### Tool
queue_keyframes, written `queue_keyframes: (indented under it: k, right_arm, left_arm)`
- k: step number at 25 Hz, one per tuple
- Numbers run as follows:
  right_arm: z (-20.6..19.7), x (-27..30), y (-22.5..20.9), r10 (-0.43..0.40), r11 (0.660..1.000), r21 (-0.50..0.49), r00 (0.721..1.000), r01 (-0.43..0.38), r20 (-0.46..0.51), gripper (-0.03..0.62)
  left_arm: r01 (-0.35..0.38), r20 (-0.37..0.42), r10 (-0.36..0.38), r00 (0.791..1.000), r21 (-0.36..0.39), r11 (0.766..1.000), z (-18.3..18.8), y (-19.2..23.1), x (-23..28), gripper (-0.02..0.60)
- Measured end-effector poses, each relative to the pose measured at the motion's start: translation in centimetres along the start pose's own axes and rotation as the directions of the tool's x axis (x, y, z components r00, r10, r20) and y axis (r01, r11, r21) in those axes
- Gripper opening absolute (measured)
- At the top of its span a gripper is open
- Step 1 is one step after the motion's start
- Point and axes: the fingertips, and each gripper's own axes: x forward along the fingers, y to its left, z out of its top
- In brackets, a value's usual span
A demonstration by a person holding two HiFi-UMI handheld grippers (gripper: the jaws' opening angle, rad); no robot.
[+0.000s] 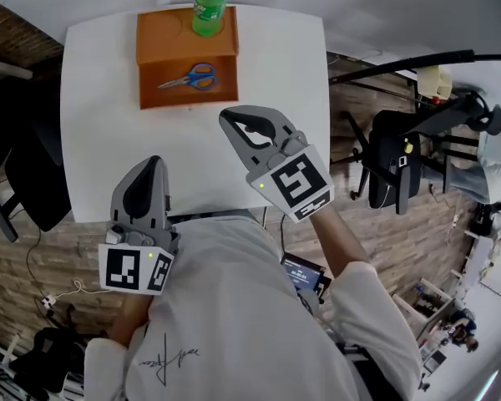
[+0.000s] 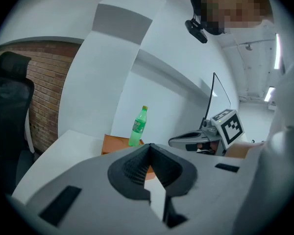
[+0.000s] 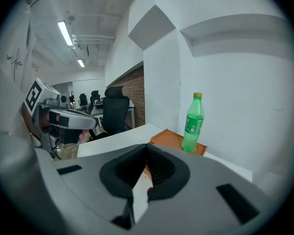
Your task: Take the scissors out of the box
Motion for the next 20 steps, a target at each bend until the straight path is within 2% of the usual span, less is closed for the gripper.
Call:
queue_keyframes:
  k: [9, 15, 20]
  right_arm:
    - [-2.4, 4.5, -2.2, 0.060, 0.998, -0.025, 0.991, -0.063, -0.119, 0.011]
    - [-4.2, 7.2, -3.6, 0.092, 0.996, -0.006, 0.980, -0.094, -0.175, 0.012]
    - [-5.9, 9.3, -4.4, 0.109, 0.991, -0.044, 0.965, -0.123, -0.238, 0.025]
  left_arm:
    - [-0.019, -0.036, 0.018, 0.999, -0.020, 1.000, -0.3, 1.3, 0.9, 0.005]
    - [-0.013, -0.071, 0.011, 0.997, -0.024, 1.000, -1.1, 1.2, 1.4, 0.005]
    - [-0.002, -0.095, -0.003, 0.995, -0.045, 0.999, -2.1, 1.1, 2.0, 0.005]
